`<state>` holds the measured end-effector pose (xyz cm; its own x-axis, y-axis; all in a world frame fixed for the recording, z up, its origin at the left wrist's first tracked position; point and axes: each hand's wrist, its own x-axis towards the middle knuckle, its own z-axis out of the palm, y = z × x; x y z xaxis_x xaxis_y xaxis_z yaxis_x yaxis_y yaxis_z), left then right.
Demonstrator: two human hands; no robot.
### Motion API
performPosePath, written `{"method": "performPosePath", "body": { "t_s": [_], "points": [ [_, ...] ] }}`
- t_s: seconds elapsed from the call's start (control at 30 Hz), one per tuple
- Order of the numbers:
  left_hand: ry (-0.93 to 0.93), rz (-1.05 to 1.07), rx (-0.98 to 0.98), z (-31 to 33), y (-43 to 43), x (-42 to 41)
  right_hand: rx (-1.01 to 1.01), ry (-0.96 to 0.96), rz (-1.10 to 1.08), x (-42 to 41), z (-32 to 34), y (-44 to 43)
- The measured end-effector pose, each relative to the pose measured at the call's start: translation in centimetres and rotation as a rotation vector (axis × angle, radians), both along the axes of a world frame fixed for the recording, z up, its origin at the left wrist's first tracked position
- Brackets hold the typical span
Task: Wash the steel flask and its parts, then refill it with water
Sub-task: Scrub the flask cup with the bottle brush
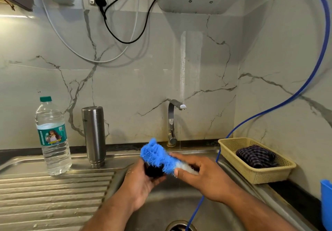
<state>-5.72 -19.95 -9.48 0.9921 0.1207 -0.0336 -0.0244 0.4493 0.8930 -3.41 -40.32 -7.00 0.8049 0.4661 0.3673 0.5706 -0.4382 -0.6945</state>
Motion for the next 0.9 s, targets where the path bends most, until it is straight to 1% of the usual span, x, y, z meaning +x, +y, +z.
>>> {"method": "performPosePath", "body": {
  "t_s": [0.13, 0.27, 0.37, 0.43, 0.5, 0.57, 0.7, 0.73, 0.8, 0.87, 0.9],
  "points": [
    [0.034, 0.030, -0.078, -0.1, 0.2, 0.2, 0.014, -0.018, -0.140, 0.9, -0.5, -0.2],
    [-0.011, 0.039, -0.074, -0.1, 0.2, 0.3, 0.027, -0.012, -0.052, 0.4, -0.5, -0.1],
    [-0.016, 0.059, -0.119, -0.2, 0.3, 0.4, -0.003, -0.040, -0.139, 0.7, -0.6, -0.2],
    [-0.033, 0.097, -0.064, 0.1, 0.3, 0.6, -0.001, -0.040, -0.153, 0.8, -0.9, -0.3],
    [-0.050, 0.118, -0.027, 0.5, 0.1, 0.5, 0.064, -0.046, -0.134, 0.4, -0.8, 0.0],
    [-0.073, 0.130, -0.073, 0.7, -0.1, 0.5, 0.109, -0.058, -0.120, 0.2, -0.7, 0.4],
    [-0.101, 0.122, -0.189, 0.7, 0.4, 0.5, 0.080, -0.055, -0.149, 0.5, -1.0, 0.2],
    [-0.112, 0.112, -0.190, 0.7, 0.4, 0.5, 0.119, -0.052, -0.132, 0.4, -0.9, 0.2],
    [-0.115, 0.102, -0.130, 0.7, 0.2, 0.4, 0.170, -0.052, -0.084, 0.2, -0.8, 0.5],
    [-0.080, 0.123, -0.069, 0.5, 0.0, 0.3, 0.135, -0.048, -0.083, 0.0, -0.9, 0.8],
    [-0.063, 0.143, -0.073, 0.4, 0.0, 0.3, 0.116, -0.042, -0.099, 0.2, -1.0, 0.8]
  ]
}}
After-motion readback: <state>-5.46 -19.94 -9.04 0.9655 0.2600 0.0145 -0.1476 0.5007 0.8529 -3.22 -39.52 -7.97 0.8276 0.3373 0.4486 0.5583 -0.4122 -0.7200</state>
